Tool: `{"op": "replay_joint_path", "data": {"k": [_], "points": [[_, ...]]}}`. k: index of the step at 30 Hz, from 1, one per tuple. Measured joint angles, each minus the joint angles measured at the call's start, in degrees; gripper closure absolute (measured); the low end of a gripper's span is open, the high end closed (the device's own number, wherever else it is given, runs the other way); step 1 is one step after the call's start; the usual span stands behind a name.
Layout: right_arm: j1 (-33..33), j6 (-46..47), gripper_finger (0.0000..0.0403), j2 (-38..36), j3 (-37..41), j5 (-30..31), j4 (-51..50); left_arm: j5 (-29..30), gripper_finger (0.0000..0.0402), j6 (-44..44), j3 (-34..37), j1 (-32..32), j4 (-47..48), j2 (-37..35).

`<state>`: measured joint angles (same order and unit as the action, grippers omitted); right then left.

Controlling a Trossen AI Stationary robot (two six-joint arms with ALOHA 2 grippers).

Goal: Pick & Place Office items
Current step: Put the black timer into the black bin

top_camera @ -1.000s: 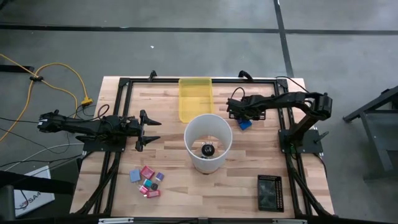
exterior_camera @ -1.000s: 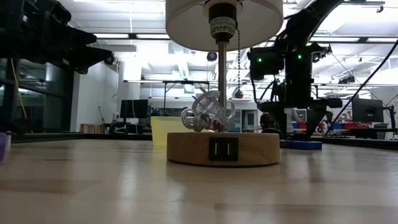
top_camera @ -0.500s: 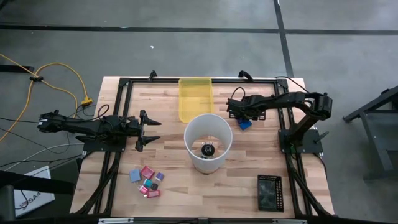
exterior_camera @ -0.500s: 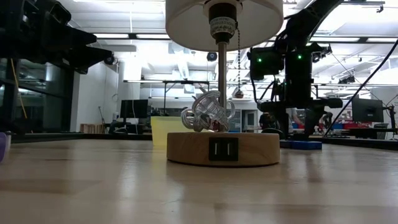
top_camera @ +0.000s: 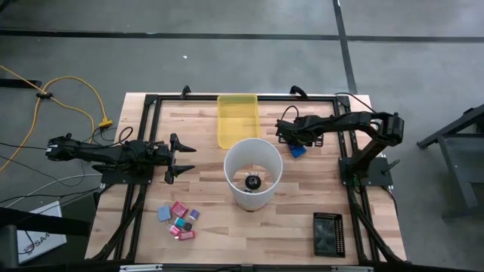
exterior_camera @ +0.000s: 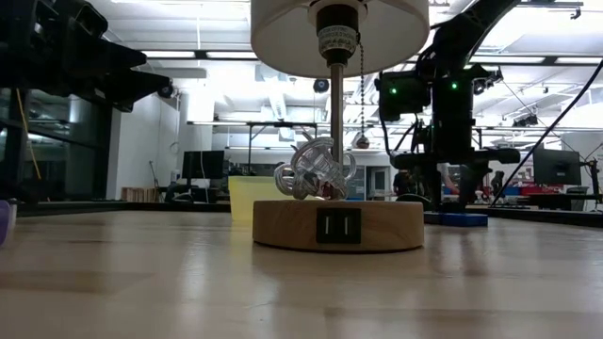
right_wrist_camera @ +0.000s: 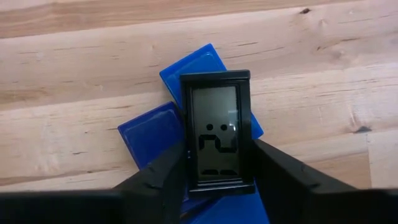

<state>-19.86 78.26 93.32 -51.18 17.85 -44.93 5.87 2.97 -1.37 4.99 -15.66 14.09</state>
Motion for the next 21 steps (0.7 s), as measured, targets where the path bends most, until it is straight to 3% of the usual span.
{"op": "replay_joint_path", "data": {"k": [21], "points": [[0.0,0.0,0.0255,-0.04,0.0,0.5,-0.08,0.0,0.0109,-0.01,0.0,0.0,0.0,0.0]]}}
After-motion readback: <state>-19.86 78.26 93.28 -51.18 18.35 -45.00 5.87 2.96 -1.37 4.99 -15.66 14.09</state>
